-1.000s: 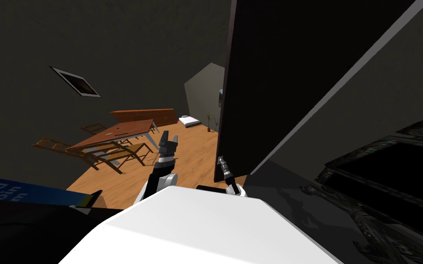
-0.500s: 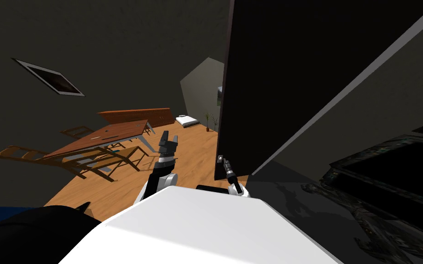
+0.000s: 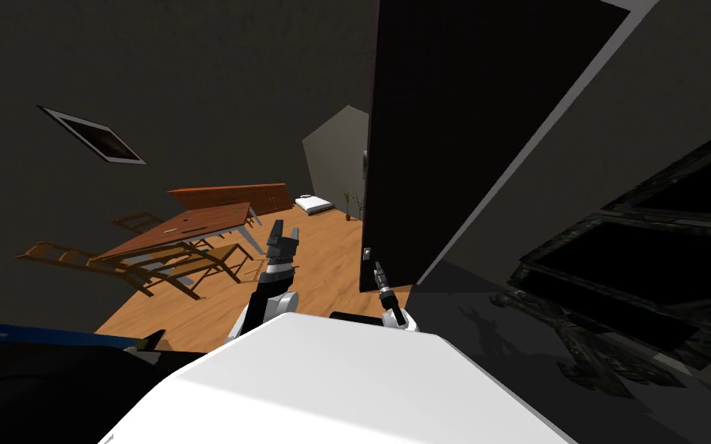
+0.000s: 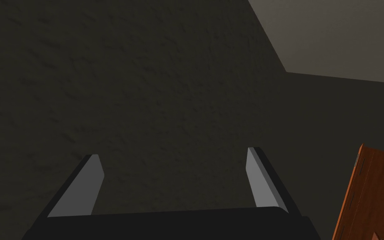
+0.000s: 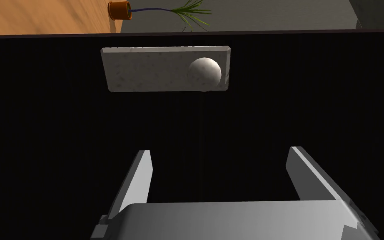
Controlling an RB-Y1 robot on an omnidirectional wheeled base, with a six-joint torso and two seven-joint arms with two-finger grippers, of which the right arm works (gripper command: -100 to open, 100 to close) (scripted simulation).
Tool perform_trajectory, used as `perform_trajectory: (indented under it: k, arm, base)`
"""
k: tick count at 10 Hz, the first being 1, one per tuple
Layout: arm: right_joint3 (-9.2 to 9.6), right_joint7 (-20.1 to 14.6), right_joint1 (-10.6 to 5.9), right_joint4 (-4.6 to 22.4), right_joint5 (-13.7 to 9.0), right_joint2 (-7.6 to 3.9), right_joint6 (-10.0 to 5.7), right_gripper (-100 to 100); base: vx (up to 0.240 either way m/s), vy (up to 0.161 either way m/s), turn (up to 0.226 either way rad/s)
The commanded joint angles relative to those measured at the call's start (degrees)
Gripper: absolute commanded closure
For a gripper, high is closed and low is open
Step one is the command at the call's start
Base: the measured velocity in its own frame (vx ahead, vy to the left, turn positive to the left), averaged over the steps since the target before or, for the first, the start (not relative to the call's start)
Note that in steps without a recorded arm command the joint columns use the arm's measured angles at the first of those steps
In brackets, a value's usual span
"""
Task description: Push the door open
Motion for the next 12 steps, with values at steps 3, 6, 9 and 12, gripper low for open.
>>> perform_trajectory:
  k: [3, 6, 9, 12]
  arm:
    - [-0.11, 0.0, 0.28, -0.3, -0.1, -0.01, -0.05, -100]
    - [-0.45, 0.3, 0.31, 0.1, -0.2, -0.14, -0.73, -100]
    - [-0.84, 0.5, 0.33, 0.6, -0.3, 0.26, -1.51, -100]
    - [-0.89, 0.5, 0.33, 0.7, -0.3, 0.37, -1.61, 100]
  base:
    - [-0.070, 0.011, -0.005]
    - [0.227, 0.058, 0.026]
    - [0.218, 0.095, 0.027]
    - [0.109, 0.046, 0.009]
